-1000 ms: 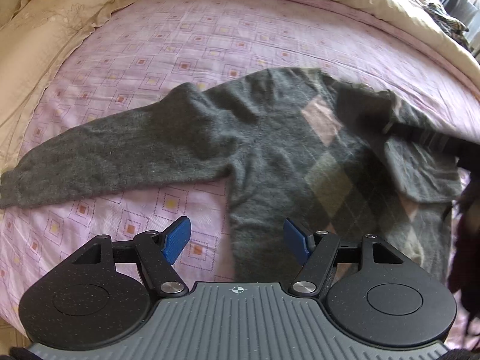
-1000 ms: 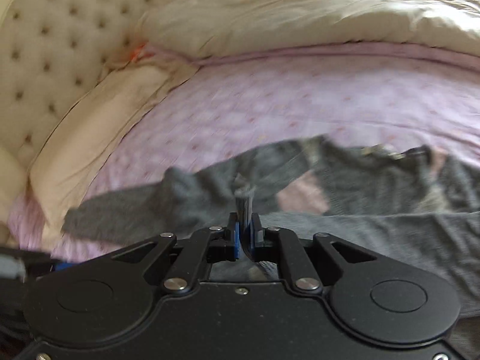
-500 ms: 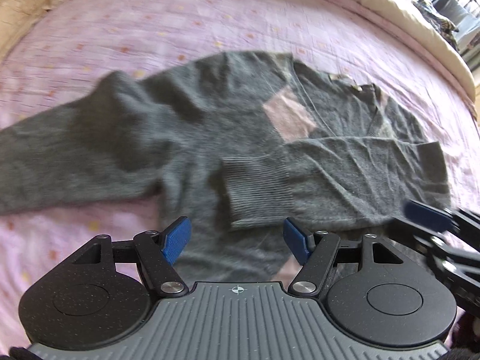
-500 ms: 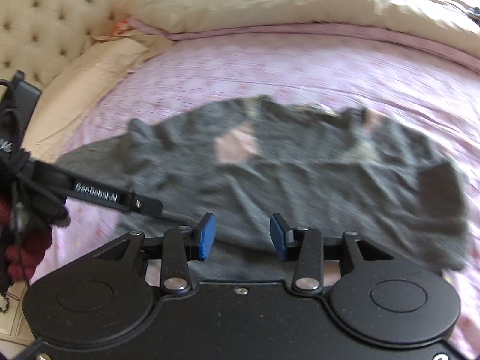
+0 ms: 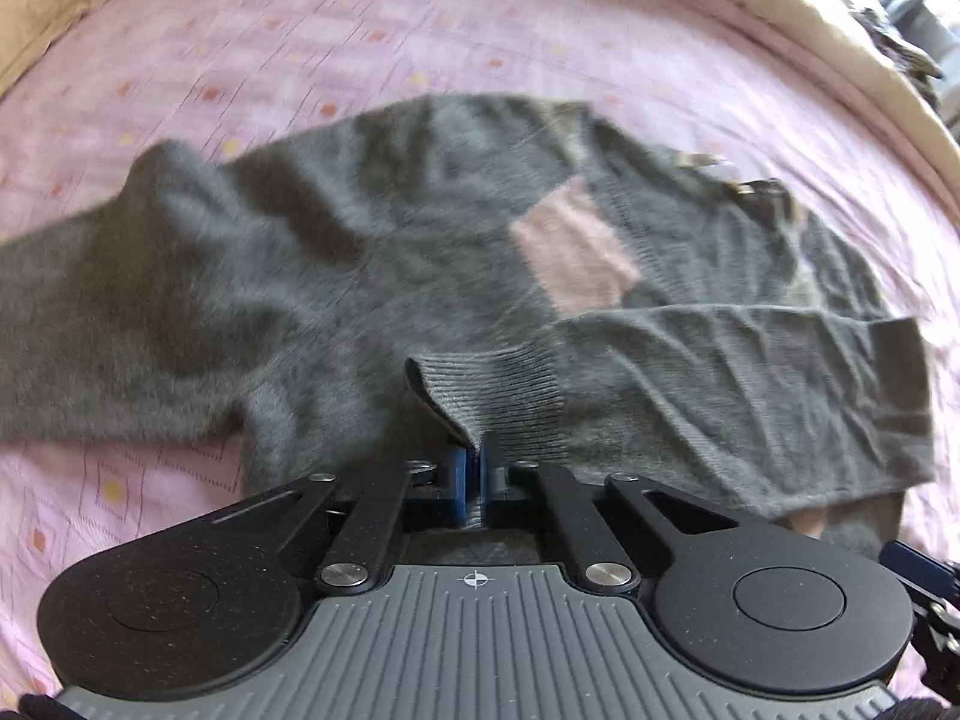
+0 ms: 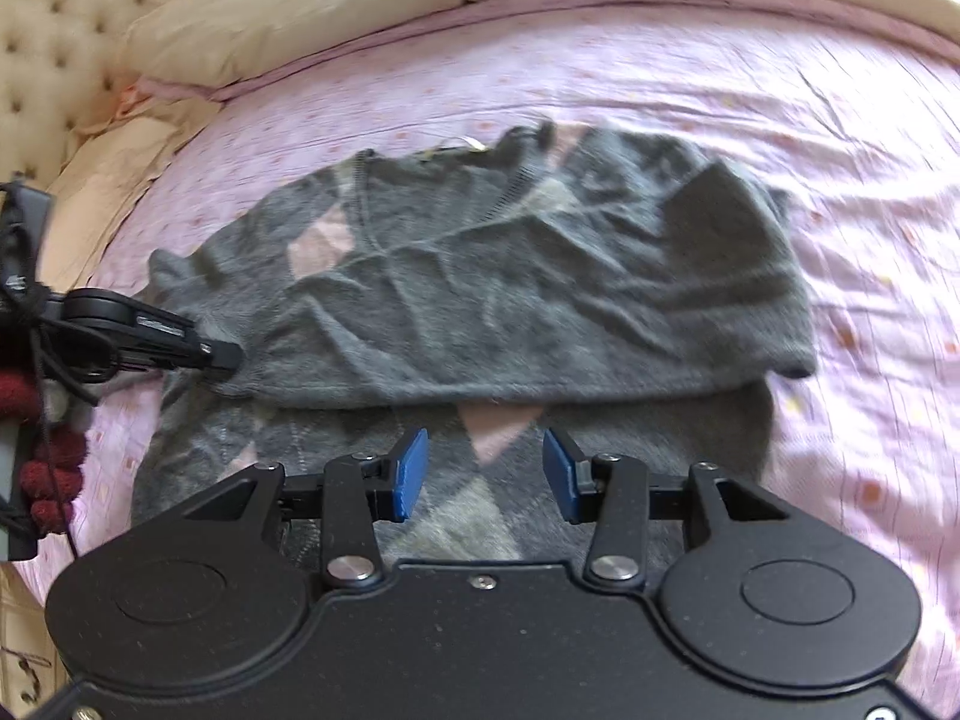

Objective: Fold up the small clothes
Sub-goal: 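Move the left tool over the sweater to the other sleeve cuff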

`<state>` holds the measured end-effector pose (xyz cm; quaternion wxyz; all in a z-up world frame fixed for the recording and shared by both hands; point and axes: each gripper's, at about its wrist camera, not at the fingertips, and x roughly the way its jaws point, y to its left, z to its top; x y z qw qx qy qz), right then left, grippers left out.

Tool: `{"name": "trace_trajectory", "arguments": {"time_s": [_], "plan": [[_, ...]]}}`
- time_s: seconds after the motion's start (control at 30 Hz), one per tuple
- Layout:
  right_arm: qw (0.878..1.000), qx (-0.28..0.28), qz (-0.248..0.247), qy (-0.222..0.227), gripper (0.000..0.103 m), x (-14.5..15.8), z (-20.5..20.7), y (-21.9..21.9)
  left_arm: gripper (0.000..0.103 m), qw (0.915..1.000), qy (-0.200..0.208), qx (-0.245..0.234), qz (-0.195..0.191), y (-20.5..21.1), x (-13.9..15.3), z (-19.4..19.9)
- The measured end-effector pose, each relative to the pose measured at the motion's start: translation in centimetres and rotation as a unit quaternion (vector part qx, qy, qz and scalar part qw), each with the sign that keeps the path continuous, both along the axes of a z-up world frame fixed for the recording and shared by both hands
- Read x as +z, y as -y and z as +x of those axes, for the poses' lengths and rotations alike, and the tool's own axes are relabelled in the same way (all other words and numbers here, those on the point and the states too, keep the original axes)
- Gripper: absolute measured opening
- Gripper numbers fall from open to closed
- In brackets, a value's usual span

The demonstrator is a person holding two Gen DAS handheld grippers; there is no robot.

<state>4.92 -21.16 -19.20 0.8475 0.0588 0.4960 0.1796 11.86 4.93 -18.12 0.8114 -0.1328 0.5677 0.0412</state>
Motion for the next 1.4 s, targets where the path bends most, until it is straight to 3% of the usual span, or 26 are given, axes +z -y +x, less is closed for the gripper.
{"name": "trace_trajectory", "arguments": {"time_s": [0.17,0.23,0.3,0.47,0.67,0.83,0.9,1.03,1.1,1.17,1.2,1.4], "plan": [[1.0,-0.023,-0.001,0.007,0.058,0.2,0.2,1.9,0.003,0.998,0.05,0.002,0.038,-0.9,3.6,-1.1],[0.999,-0.04,-0.001,0.009,0.058,0.2,0.7,3.1,0.003,0.9974,0.048,0.009,0.052,-1.9,4.0,-1.0],[0.998,-0.062,0.001,0.007,0.059,-0.1,1.6,4.2,0.003,0.9982,0.04,0.005,0.045,-2.9,3.5,-0.5],[0.994,-0.108,-0.013,0.006,0.059,-1.0,5.0,6.7,0.003,0.996,0.033,-0.018,0.081,-2.7,2.2,0.9],[0.988,-0.13,-0.07,-0.049,0.059,-4.4,8.7,8.6,0.005,0.995,0.003,-0.031,0.095,-2.4,0.1,1.9],[0.989,-0.116,-0.086,-0.031,0.065,-4.7,8.2,9.0,0.007,0.9951,-0.001,-0.028,0.095,-2.5,-0.9,2.3],[0.987,-0.124,-0.095,-0.031,0.075,-4.8,8.0,8.9,0.007,0.9947,0.002,-0.036,0.096,-2.4,-1.0,2.3],[0.984,-0.147,-0.092,-0.034,0.083,-4.9,8.0,9.0,0.01,0.9966,0.02,-0.03,0.074,-3.0,-1.0,2.0],[0.983,-0.15,-0.095,-0.039,0.088,-4.9,8.1,9.0,0.027,0.9974,0.031,-0.022,0.062,-3.5,-0.9,1.6],[0.982,-0.156,-0.098,-0.04,0.089,-4.7,8.0,9.1,0.066,0.9978,0.036,-0.024,0.05,-3.8,-1.0,1.4],[0.981,-0.158,-0.101,-0.04,0.089,-4.5,7.8,9.1,0.073,0.9981,0.031,-0.026,0.047,-3.8,-1.1,1.2],[0.987,-0.134,-0.089,-0.022,0.094,-2.4,5.7,8.2,0.074,0.9982,0.027,-0.009,0.053,-4.2,-0.7,-1.0]]}}
